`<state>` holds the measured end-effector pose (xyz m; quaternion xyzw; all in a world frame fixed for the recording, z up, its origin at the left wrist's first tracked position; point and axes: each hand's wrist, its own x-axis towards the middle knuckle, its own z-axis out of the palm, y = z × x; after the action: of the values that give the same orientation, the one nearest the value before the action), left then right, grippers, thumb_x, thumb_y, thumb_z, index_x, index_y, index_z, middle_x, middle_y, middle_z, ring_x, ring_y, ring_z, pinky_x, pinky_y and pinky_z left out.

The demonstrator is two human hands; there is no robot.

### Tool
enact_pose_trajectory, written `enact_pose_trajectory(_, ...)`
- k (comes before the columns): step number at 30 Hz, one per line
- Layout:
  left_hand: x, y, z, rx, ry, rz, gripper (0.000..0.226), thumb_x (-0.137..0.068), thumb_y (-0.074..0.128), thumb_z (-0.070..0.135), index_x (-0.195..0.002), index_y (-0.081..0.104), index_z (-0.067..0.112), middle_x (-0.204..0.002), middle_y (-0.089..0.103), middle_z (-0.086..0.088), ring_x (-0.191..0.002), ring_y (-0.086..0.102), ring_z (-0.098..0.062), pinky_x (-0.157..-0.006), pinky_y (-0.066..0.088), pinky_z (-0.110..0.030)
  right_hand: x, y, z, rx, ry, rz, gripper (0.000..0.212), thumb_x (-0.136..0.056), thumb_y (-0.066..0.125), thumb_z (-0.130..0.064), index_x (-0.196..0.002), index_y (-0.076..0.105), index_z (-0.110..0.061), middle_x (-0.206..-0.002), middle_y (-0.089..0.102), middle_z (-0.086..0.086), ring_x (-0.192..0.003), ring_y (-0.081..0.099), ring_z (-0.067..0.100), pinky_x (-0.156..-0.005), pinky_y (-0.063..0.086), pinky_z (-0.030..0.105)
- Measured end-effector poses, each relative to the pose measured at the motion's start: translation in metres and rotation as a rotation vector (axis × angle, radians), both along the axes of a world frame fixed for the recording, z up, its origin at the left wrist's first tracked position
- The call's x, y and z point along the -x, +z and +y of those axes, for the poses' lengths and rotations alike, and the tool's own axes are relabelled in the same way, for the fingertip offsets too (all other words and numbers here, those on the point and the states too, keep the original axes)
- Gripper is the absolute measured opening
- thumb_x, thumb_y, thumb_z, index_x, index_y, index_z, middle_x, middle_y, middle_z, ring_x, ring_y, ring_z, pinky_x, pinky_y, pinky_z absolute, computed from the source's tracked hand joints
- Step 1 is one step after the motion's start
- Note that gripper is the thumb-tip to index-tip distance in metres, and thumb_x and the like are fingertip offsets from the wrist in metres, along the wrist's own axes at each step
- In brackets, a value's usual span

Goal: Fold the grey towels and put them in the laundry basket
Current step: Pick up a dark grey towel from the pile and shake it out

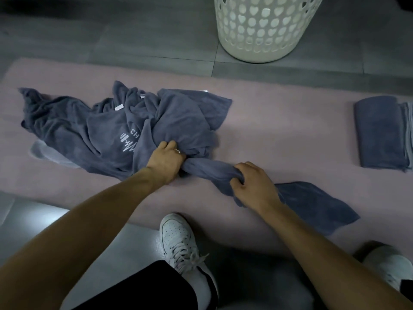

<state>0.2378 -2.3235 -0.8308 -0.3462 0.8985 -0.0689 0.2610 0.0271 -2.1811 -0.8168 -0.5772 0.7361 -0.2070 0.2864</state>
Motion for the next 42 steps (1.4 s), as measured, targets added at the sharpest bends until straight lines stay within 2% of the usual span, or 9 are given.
enact_pose_trajectory(5,-0.017,0.07,-0.014,0.019,0.149,0.589,0.034,-0.069,0.051,0.023,-0.094,0.072,0.014,-0.076,0.066,-0.013,-0.09,0.056,-0.035,-0.078,0.039,-0.04,0.012,0.017,-0.013,0.068,-0.02,-0.165,0.017,-0.094,0.051,-0.014,-0.105,0.061,-0.008,-0.096,0.068,0.009,-0.085,0.062,0.024,-0.076,0.053,0.042)
enact_pose_trajectory(14,-0.027,0.236,-0.039,0.197,0.686,1.153,0.044,-0.077,0.039,0.012,-0.114,0.064,0.013,-0.104,0.07,-0.016,-0.089,0.064,-0.036,-0.071,0.053,-0.04,-0.027,0.163,-0.094,0.403,0.092,-0.13,0.017,-0.092,0.047,-0.012,-0.1,0.061,-0.006,-0.091,0.067,0.011,-0.082,0.06,0.028,-0.072,0.051,0.042)
enact_pose_trajectory(20,-0.001,0.276,0.013,-0.025,0.665,1.181,0.012,-0.089,0.049,0.009,-0.091,0.059,0.016,-0.077,0.061,0.001,-0.071,0.057,-0.017,-0.05,0.039,-0.017,0.011,0.223,-0.067,0.384,0.005,-0.123,0.018,-0.092,0.049,-0.013,-0.104,0.062,-0.014,-0.091,0.066,0.005,-0.087,0.06,0.024,-0.076,0.048,0.033)
enact_pose_trajectory(23,0.021,0.284,0.036,-0.187,0.661,1.237,0.017,-0.089,0.051,0.012,-0.101,0.061,0.019,-0.077,0.062,0.005,-0.068,0.058,-0.015,-0.057,0.046,-0.026,0.042,0.24,-0.037,0.399,0.007,-0.137,0.012,-0.092,0.052,-0.012,-0.099,0.061,-0.016,-0.084,0.062,-0.004,-0.078,0.058,0.012,-0.067,0.042,0.018)
enact_pose_trajectory(27,0.059,0.289,0.06,-0.173,0.517,1.126,0.046,-0.074,0.052,0.024,-0.12,0.056,0.02,-0.112,0.068,-0.007,-0.105,0.062,-0.028,-0.085,0.051,-0.038,0.078,0.27,0.001,0.421,0.05,-0.097,0.011,-0.093,0.055,-0.012,-0.095,0.062,-0.02,-0.079,0.06,-0.009,-0.072,0.053,0.003,-0.06,0.036,0.006)
enact_pose_trajectory(30,0.097,0.295,0.088,-0.25,0.297,1.028,0.079,-0.07,0.068,0.031,-0.143,0.037,0.029,-0.137,0.052,-0.002,-0.123,0.051,-0.019,-0.099,0.044,-0.028,0.096,0.292,0.022,0.405,0.135,-0.038,0.006,-0.092,0.057,-0.013,-0.088,0.061,-0.015,-0.08,0.063,-0.001,-0.073,0.056,0.011,-0.063,0.04,0.019)
enact_pose_trajectory(33,0.132,0.292,0.118,-0.302,0.152,1.136,0.046,-0.071,0.064,0.027,-0.117,0.059,0.033,-0.11,0.068,0.006,-0.097,0.064,-0.012,-0.081,0.052,-0.029,0.11,0.303,0.039,0.387,0.187,0.056,0.009,-0.09,0.06,-0.018,-0.095,0.064,-0.012,-0.089,0.066,0.004,-0.084,0.061,0.02,-0.071,0.047,0.032)
enact_pose_trajectory(38,0.157,0.298,0.132,-0.476,0.606,1.541,0.026,-0.077,0.053,0.001,-0.086,0.067,0.021,-0.078,0.07,-0.006,-0.069,0.066,-0.025,-0.06,0.057,-0.036,0.143,0.292,0.083,0.127,0.134,0.03,0.033,-0.077,0.075,-0.036,-0.102,0.064,-0.018,-0.092,0.068,0.001,-0.085,0.064,0.018,-0.078,0.052,0.034)
enact_pose_trajectory(42,0.173,0.307,0.138,-0.664,0.849,1.598,0.023,-0.087,0.05,-0.006,-0.087,0.064,0.013,-0.079,0.065,-0.012,-0.065,0.063,-0.022,-0.053,0.055,-0.027,0.169,0.246,0.111,-0.128,0.173,0.219,0.005,-0.083,0.066,-0.021,-0.08,0.062,-0.02,-0.087,0.068,-0.002,-0.085,0.062,0.019,-0.075,0.049,0.027)
